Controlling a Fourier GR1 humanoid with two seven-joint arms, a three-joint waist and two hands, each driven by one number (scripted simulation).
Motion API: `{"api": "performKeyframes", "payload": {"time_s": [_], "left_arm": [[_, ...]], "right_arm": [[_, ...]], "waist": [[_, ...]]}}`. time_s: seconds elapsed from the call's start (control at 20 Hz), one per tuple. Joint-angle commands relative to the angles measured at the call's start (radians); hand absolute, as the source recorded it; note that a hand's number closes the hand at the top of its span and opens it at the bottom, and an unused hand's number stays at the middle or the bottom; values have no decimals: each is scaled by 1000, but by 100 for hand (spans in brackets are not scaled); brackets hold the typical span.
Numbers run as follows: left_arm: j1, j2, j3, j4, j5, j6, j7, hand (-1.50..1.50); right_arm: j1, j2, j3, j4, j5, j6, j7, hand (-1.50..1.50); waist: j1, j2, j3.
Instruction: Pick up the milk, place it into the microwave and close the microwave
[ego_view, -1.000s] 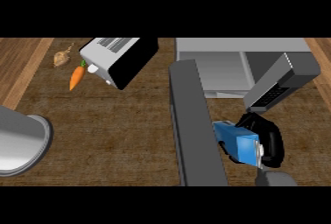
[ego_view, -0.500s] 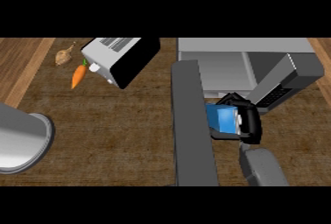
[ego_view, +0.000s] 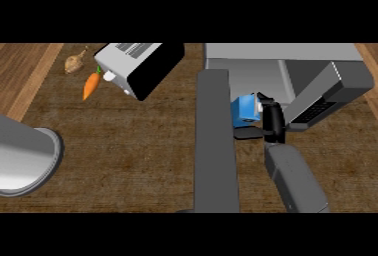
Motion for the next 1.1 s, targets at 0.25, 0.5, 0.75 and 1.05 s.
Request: {"api": "performKeyframes", "payload": {"time_s": [0.25, 0.5, 0.75, 1.05], "left_arm": [[11, 25, 18, -21, 16, -22, 7, -150], [-33, 8, 14, 36, 2, -29, -14, -150], [-42, 33, 22, 19, 20, -58, 1, -150], [-70, 29, 23, 41, 14, -62, -3, -150]], "right_arm": [[-244, -72, -108, 380, 31, -97, -90, 150], [-302, -81, -107, 489, 78, -179, -122, 150], [-354, -124, -118, 547, 92, -208, -111, 150], [-374, -177, -99, 568, 141, -292, -183, 150]], "waist": [[35, 13, 2], [54, 22, 3], [86, 37, 5], [103, 47, 6]]}}
